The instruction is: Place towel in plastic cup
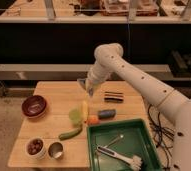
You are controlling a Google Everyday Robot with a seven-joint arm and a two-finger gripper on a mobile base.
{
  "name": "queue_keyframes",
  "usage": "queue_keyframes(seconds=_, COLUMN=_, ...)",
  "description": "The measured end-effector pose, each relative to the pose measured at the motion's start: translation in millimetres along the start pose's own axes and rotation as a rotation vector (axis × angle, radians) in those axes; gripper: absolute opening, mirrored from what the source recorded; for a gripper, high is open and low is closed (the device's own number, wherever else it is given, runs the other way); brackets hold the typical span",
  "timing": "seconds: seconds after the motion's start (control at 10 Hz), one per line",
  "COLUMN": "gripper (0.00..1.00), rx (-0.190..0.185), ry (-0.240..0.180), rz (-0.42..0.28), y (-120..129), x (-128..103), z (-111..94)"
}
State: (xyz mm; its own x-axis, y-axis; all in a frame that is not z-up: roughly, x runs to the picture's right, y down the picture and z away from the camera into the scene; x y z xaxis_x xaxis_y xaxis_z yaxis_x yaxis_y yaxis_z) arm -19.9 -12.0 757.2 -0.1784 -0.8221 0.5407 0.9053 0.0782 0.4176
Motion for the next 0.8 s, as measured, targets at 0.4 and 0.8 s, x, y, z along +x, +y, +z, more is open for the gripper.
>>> queue_keyframes(seconds=0.4, gripper=0.0, rx=0.098, ry=-0.09, rz=-0.071, y=-20.0, x=-6.5, z=-4.3)
queue_keyframes(seconds=0.8, gripper=0.0, rx=0.138, ry=-0.122, rz=-0.153, y=-35.5, x=-18.7, z=7.5)
